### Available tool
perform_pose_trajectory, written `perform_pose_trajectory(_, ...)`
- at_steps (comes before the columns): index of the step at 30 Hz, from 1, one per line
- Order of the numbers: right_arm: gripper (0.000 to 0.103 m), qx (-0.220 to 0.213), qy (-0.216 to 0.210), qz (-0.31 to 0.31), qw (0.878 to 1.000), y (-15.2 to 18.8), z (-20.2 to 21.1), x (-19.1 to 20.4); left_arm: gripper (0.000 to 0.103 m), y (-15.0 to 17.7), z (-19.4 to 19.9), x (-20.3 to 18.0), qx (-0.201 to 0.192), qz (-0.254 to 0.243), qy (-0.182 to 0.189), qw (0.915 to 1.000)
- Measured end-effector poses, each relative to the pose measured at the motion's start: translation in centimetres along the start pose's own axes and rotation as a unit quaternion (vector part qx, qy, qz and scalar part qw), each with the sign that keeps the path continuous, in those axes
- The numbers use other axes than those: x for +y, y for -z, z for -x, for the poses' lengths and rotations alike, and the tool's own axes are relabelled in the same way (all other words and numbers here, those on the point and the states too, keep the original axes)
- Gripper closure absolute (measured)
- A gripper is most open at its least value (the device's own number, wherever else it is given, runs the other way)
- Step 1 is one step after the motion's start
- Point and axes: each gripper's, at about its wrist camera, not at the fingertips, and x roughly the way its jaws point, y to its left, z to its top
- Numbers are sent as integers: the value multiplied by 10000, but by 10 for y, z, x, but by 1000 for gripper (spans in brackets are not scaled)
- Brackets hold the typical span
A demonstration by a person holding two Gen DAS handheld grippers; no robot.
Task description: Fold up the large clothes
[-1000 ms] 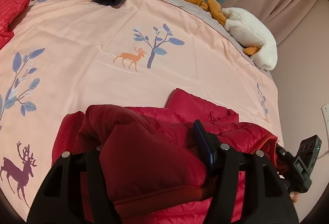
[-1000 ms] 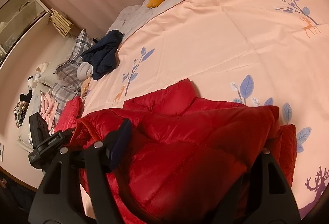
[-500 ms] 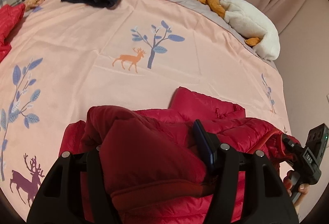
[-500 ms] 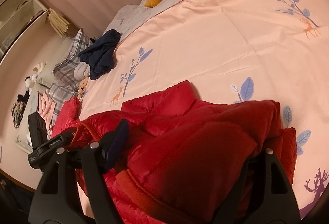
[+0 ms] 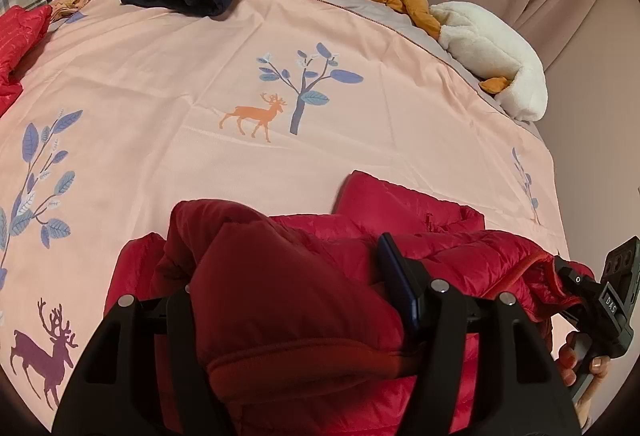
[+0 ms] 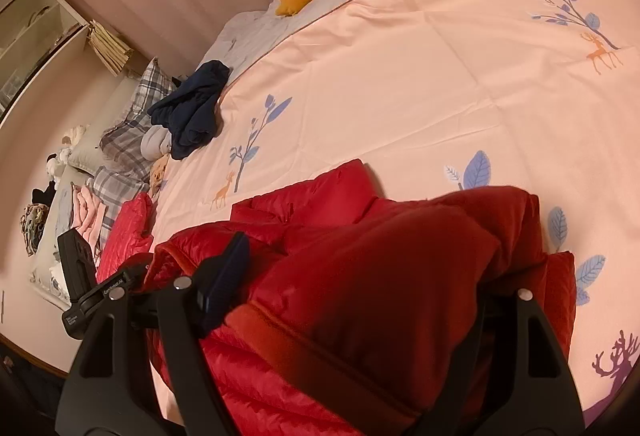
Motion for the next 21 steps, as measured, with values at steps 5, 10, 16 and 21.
perform_pose_trajectory(5,28,-6,33,-28,10000,-3,-2,1,39,-1,0,2,0,55,24,10000)
perform_pose_trajectory(10,27,-36,31,-108,9999,-5,-2,-1,37,-5,-1,5,19,163,100,9998)
perform_pose_trajectory(16,26,-20,30,-136,9999,-7,-5,-2,32,-9,-1,11,51,366,312,9988)
perform_pose_trajectory(21,24,-17,3,-188,9998,-10,-8,-3,32,-12,-3,9,88,357,266,9990)
